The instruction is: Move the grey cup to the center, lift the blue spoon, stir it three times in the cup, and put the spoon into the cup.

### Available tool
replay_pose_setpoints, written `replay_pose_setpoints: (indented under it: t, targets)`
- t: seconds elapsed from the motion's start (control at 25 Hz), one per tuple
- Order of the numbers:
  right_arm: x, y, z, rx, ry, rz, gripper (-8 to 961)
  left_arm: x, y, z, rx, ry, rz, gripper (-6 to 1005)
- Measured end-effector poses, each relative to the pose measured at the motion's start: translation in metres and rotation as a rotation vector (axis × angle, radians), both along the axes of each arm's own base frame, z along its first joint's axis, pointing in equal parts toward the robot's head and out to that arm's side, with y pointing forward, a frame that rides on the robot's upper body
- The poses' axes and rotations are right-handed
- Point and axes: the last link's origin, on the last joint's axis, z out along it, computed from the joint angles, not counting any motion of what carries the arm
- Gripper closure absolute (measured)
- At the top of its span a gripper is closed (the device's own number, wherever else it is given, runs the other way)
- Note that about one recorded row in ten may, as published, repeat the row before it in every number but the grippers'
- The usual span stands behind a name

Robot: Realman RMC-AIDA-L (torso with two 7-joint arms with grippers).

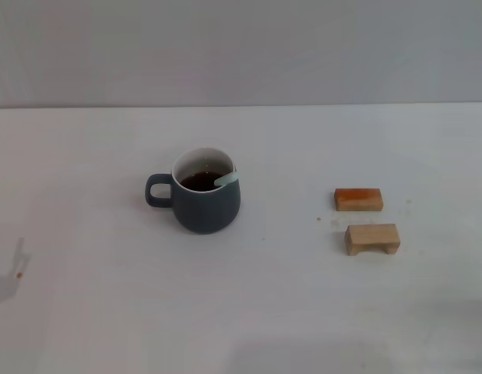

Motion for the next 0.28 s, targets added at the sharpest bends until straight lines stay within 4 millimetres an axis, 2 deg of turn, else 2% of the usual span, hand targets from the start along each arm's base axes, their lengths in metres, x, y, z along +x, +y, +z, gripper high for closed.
replay_pose_setpoints:
  t: [0.28]
  targets:
    - [-0.0041,0.0012,-0.0036,-0.021,-0.008,0.036,302,-0.0002,-0.003,-0.0003,0.001,0.0,0.0,140]
